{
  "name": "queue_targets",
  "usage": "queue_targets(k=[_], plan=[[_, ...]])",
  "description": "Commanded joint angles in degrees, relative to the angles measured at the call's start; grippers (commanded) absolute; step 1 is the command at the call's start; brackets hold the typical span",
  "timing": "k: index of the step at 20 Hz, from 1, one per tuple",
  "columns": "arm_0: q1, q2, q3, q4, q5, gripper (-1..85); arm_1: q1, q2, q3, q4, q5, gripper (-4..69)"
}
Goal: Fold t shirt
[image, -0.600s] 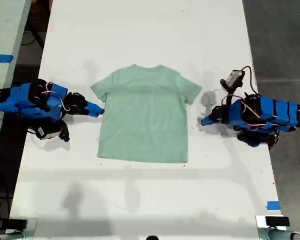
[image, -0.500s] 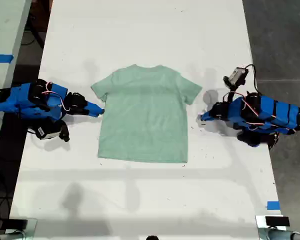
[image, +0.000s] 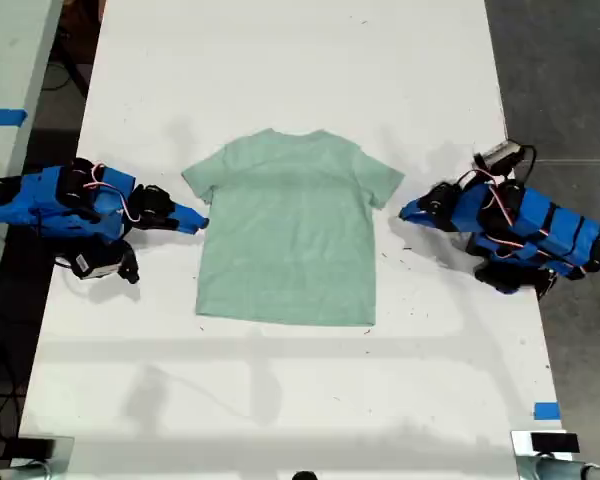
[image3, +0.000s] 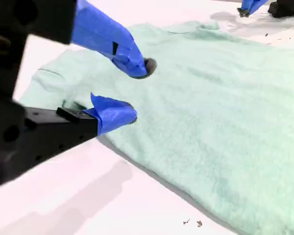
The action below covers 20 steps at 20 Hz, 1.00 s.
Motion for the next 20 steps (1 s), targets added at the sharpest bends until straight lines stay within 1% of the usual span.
queue_targets(k=[1,2,4,5,6,7,8,10,11,12,14,15,16,17,18,19,20], plan=[[0.7,0.5,0.4,0.0,-0.9,11.2,0.4,0.4,1.6,0.5,5.5,1.1],[0.7,0.5,0.4,0.0,-0.9,11.2,-1.9,0.4,1.7,0.5,4.9,1.0],[0.3,0.5,0.4,0.0,-0.9,11.2,-3.7,0.4,2.7,1.6,-11.8,1.1],[-0.4,0.5,0.4,-0.1,0.2,11.3,-3.2,0.4,3.4,3.3,-11.7,1.2],[-0.4,0.5,0.9,-0.6,3.6,11.4,-3.2,0.4,3.5,3.8,-11.2,1.2],[0.9,0.5,0.9,-0.9,6.0,11.4,-3.8,0.4,3.5,3.2,-13.0,1.2],[2.3,0.5,0.8,-1.0,6.0,11.4,-4.4,0.4,3.5,2.9,-14.4,1.2],[4.6,0.5,-2.1,-1.1,1.1,11.5,-4.8,0.4,3.5,2.9,-14.9,1.2],[7.2,0.5,-5.2,-2.7,-1.6,11.5,-5.1,0.4,3.5,2.9,-14.6,1.2],[9.4,0.5,-7.6,-5.8,0.4,10.3,-5.4,0.4,3.6,2.9,-14.5,1.2],[11.3,0.5,-9.8,-10.7,9.3,2.0,-5.5,0.4,3.7,2.9,-14.1,1.2],[12.0,0.5,-8.8,-11.7,13.1,1.5,-5.7,0.4,3.7,2.9,-13.9,1.2],[11.5,0.6,-6.7,-15.2,15.6,-0.1,-5.7,0.4,3.7,2.9,-14.0,1.2],[6.2,0.6,-5.2,-15.6,14.0,-0.1,-5.7,0.4,3.7,2.6,-14.5,1.2],[2.0,0.6,-3.2,-12.5,5.6,2.9,-5.8,0.4,3.7,2.5,-14.9,1.2],[-0.3,0.6,-0.4,-11.9,0.3,4.6,-5.9,0.4,3.7,2.5,-15.2,1.2],[-2.9,0.6,0.4,-10.8,1.2,2.4,-6.0,0.4,3.7,2.5,-15.3,1.2]])
